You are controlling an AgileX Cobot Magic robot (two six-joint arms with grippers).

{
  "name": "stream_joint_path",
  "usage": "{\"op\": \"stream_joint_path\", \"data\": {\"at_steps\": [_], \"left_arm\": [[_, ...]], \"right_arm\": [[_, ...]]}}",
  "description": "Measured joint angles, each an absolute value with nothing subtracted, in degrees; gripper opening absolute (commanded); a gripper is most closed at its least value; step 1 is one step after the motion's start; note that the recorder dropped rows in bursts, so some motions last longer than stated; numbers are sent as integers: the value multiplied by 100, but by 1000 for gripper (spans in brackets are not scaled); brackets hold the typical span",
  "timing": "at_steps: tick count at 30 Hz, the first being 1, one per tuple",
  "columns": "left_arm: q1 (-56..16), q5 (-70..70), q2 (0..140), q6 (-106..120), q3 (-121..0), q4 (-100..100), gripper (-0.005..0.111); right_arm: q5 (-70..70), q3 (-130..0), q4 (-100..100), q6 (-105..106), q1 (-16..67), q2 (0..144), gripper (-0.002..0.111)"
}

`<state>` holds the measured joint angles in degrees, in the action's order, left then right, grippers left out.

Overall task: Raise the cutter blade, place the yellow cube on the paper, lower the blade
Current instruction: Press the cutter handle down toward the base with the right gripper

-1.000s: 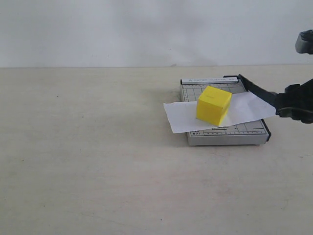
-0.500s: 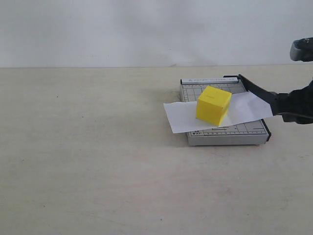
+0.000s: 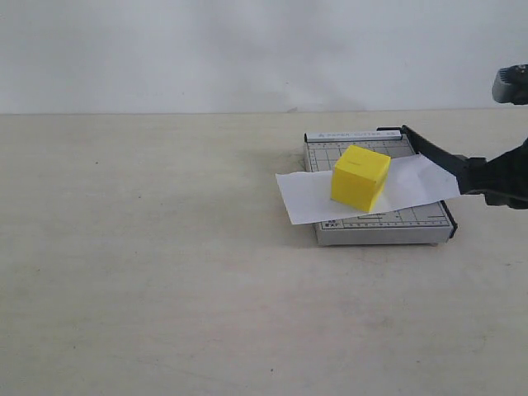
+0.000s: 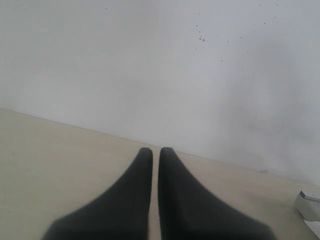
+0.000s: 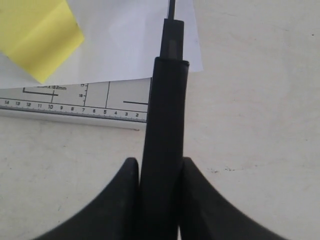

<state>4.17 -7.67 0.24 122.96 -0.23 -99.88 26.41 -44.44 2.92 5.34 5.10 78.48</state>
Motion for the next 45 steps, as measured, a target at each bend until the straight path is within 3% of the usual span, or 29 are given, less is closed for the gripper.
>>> {"op": "stream_joint_path", "data": {"at_steps": [27,45], "left_arm": [[417,-767,24,12307,-23,-9988,5],[417,-767,24,12307,-23,-9988,5]], "right_arm": [[1427,-3469,592,534,510,7836,0],[1135,-3375,677,545,510,8719,0]]}}
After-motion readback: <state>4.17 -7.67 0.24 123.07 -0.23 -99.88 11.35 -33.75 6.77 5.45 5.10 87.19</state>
